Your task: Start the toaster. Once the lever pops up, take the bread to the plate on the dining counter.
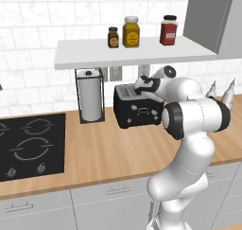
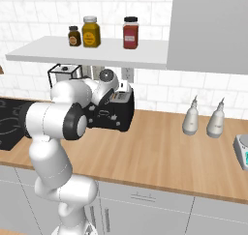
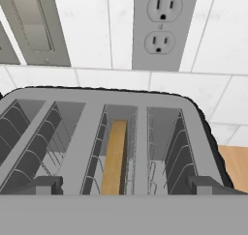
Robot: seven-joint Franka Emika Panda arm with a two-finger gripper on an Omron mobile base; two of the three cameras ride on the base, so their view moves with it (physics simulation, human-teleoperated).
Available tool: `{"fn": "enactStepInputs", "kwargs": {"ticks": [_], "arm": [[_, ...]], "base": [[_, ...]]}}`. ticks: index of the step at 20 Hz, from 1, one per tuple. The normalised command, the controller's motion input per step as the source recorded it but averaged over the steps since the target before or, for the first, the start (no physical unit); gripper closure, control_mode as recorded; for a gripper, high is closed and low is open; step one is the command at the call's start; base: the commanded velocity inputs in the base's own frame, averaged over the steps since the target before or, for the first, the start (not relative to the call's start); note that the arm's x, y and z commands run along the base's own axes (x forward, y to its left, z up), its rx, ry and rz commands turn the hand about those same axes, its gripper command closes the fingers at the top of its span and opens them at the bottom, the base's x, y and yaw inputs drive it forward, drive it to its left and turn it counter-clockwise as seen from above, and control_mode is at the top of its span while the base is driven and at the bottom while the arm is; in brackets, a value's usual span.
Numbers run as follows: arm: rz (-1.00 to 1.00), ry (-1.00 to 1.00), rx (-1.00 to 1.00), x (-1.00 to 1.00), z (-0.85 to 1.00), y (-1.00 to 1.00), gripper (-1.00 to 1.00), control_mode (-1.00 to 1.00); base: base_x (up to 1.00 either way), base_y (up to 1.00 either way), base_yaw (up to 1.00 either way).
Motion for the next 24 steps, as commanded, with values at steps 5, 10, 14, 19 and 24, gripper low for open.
{"fn": "enactStepInputs", "kwargs": {"ticks": [5, 10, 14, 19, 24], "arm": [[0.00, 0.00, 0.00, 0.00, 0.00, 0.00, -1.00, -1.00], [0.00, 0.00, 0.00, 0.00, 0.00, 0.00, -1.00, -1.00], [0.00, 0.00, 0.00, 0.00, 0.00, 0.00, -1.00, -1.00], [0.00, 0.00, 0.00, 0.00, 0.00, 0.00, -1.00, -1.00], [0.00, 0.00, 0.00, 0.00, 0.00, 0.00, -1.00, -1.00]], "base": [[0.00, 0.00, 0.00], [0.00, 0.00, 0.00], [0.00, 0.00, 0.00], [0.00, 0.00, 0.00], [0.00, 0.00, 0.00]]}}
